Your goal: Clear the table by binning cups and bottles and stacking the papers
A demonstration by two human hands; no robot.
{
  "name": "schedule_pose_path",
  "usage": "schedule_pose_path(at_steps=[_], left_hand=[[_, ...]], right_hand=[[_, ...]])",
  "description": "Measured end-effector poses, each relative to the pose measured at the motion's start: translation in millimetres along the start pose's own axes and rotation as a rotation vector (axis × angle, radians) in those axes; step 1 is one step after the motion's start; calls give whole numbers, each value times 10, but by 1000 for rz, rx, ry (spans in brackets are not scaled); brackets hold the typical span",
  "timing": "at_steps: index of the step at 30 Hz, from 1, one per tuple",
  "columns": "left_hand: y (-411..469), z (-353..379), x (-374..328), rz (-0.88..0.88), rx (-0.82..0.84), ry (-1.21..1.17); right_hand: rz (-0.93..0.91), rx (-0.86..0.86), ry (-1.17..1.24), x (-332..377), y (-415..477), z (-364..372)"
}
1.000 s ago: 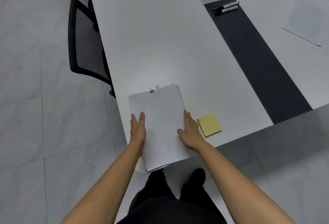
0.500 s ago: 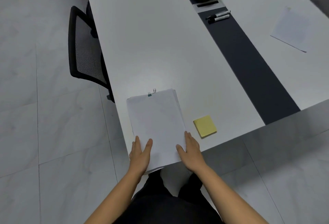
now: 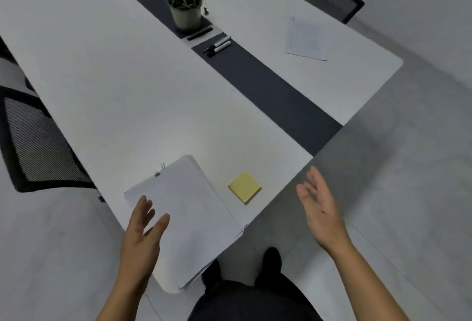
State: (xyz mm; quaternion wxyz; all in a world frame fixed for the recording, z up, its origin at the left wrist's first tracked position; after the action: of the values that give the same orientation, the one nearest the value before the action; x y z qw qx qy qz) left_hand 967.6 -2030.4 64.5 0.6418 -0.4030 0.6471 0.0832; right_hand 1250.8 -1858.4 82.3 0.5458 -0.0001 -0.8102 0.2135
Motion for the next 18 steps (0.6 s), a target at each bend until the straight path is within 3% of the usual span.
schedule_pose_path(at_steps=[10,18], left_hand=[[169,1347,-421,116,447,153],[131,2855,-1050,262,660,233]], right_hand=[[191,-464,150,-618,-1074,-794],[134,-722,278,-819,-1049,-1777]])
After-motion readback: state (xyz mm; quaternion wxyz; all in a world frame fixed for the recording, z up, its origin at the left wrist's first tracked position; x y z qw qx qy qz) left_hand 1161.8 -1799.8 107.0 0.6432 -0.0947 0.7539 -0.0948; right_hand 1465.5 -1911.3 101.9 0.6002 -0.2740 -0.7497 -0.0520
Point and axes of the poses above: each hand's wrist, its own y-axis towards the middle knuckle, its own z-axis out of the palm, x = y × z, the point moved 1 cm from there along y, towards the middle knuckle, and after that the axes turned 4 degrees about x, right-handed, at the moved point
